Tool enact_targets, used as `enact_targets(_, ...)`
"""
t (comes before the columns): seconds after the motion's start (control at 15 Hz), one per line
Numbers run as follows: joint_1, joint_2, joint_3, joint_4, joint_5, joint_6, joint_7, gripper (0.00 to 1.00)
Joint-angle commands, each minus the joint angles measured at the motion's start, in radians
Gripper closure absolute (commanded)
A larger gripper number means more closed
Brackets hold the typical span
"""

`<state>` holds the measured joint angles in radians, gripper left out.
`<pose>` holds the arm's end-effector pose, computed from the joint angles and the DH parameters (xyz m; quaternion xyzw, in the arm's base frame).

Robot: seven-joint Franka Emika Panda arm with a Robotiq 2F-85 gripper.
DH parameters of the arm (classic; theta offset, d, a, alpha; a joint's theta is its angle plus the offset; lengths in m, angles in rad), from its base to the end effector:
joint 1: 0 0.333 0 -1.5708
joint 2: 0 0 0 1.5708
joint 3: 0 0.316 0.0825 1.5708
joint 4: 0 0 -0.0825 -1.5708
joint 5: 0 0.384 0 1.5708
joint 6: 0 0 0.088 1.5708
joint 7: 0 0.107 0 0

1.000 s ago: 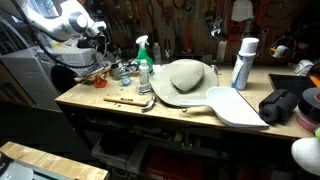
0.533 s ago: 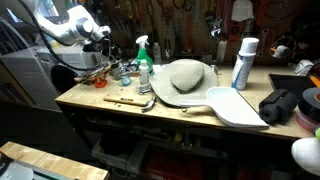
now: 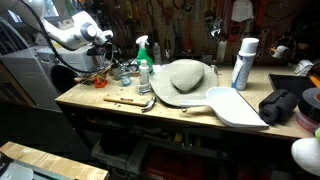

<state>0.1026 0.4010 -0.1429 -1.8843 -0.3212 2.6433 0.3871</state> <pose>0.6624 -0.0109 0.3340 0.9737 -0.0734 0.1939 0.0944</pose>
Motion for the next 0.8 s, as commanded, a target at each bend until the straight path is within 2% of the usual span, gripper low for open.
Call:
enact_targets(0.0,0.036,0.022,-0.034,0.003,-0.034,0.015,0.032,0.63)
enact_targets(0.2,0.044,0.029,-0.041,0.0,-0.038,0.02,0.034,0.88)
enact_targets(0.33,0.049,0.031,-0.046,-0.001,-0.039,0.028,0.038,0.98)
enact_targets(0.6,0.058,0.011,-0.068,0.004,-0.047,0.053,0.069,0.99)
enact_targets(0.73,0.041,-0.047,-0.045,-0.004,0.009,0.06,0.055,0.99)
